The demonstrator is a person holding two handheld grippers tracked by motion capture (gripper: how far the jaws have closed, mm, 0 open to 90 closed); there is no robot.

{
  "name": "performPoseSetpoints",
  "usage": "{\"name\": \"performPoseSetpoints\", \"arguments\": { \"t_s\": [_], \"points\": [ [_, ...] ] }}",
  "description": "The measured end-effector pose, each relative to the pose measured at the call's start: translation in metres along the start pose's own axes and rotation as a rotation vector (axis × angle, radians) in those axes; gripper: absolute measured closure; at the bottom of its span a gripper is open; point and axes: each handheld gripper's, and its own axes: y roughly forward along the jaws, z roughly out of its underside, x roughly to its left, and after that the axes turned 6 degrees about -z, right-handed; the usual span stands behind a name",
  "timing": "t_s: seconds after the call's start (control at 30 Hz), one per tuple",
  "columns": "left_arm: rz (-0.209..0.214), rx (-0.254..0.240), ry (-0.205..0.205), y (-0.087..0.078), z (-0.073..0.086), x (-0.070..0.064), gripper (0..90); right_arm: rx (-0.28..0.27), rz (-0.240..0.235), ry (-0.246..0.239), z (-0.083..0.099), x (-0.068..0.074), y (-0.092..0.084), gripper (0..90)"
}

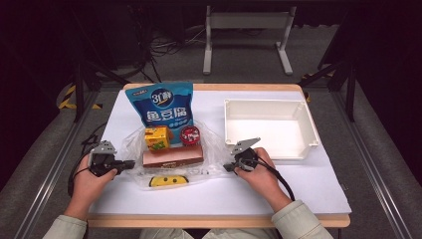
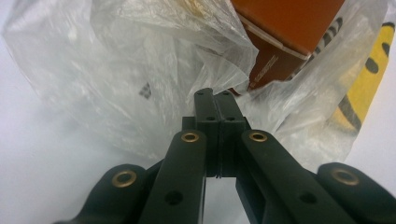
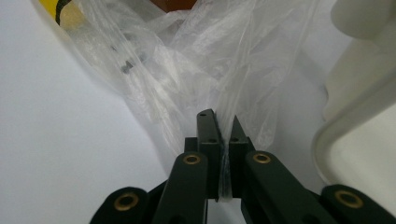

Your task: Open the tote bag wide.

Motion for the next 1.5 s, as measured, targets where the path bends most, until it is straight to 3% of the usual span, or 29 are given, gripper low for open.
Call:
{"name": "performPoseSetpoints", "arguments": {
  "t_s": [0.13,0.67,0.7,0.83,1.13,1.17,1.23,1.5],
  "points": [
    [-0.004,0.025,0.007,0.004,0.001,-0.001,90.0,0.001,-0.001,0.004,0.0,0.0,-0.001,89.2],
    [-0.016,0.009,0.0,0.007,0.004,0.004,90.0,-0.001,0.003,0.015,0.009,-0.001,-0.009,88.5],
    [-0.013,0.003,0.001,0.006,0.005,0.004,90.0,-0.018,0.0,0.011,0.008,-0.001,-0.009,81.5],
    [0.004,-0.013,0.0,0.006,0.005,0.004,90.0,-0.05,-0.008,0.003,0.006,0.0,-0.011,77.8],
    [0.007,-0.031,0.006,0.004,0.004,0.004,90.0,-0.194,0.004,0.0,-0.003,0.008,-0.026,46.7],
    [0.007,-0.031,0.006,0.004,0.004,0.004,90.0,-0.194,0.004,0.0,-0.003,0.008,-0.026,46.7],
    [0.009,-0.034,0.006,0.003,0.004,0.005,90.0,-0.24,0.016,-0.02,-0.007,0.011,-0.035,39.0],
    [0.016,-0.056,0.003,0.0,0.003,0.005,90.0,-0.321,0.047,-0.049,-0.018,0.016,-0.053,31.8]
  ]
}}
